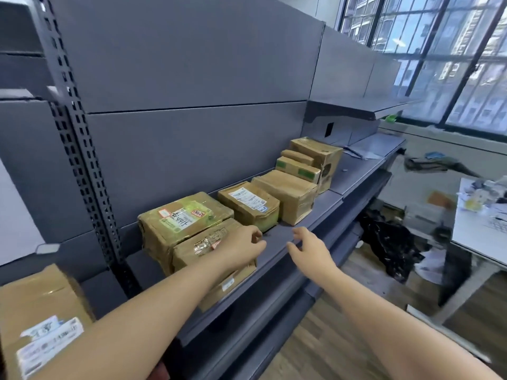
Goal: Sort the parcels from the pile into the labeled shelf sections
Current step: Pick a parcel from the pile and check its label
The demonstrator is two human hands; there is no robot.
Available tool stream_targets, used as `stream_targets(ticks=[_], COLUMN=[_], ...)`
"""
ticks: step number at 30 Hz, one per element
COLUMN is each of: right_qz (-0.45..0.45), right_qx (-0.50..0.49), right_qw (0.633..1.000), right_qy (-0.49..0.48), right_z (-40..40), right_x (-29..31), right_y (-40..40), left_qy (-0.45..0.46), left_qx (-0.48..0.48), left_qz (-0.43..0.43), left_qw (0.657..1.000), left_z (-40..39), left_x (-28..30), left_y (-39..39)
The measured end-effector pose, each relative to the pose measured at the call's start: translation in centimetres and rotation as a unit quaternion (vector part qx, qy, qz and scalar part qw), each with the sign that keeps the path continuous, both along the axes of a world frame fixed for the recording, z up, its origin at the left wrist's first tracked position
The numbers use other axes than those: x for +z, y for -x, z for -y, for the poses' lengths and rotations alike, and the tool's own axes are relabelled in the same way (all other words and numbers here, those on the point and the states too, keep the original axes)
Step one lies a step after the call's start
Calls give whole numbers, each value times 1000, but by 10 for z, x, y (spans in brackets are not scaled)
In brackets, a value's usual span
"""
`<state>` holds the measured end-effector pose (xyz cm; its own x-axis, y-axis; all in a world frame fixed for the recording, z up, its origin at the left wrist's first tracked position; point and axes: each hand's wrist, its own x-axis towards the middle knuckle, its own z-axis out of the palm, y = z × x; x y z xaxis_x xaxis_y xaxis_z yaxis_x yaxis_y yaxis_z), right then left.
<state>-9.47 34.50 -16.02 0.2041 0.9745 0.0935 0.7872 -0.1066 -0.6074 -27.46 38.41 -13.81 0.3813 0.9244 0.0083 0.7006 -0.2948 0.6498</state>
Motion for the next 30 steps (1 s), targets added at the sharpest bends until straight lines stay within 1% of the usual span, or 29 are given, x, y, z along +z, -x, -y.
stream_targets(ticks=[5, 12, 18, 24, 30], right_qz=[1, -16, -11, -2, -4], right_qx=[32, 30, 22, 17, 7], right_qw=[999, 999, 1000, 1000, 1000], right_qy=[2, 9, 18, 1, -10], right_z=[-28, -64, -104, -159, -206], right_x=[-1, -12, -18, -6, 2], right_y=[-48, -96, -121, -141, -157], left_qy=[10, 12, 17, 4, -5], left_qx=[38, 41, 23, 29, 13], left_qz=[2, -2, -5, 7, 15], left_qw=[999, 999, 1000, 1000, 1000], left_z=[-19, -53, -96, -159, -210], left_x=[-2, -3, -12, 1, 7], left_y=[-42, -92, -122, -144, -166])
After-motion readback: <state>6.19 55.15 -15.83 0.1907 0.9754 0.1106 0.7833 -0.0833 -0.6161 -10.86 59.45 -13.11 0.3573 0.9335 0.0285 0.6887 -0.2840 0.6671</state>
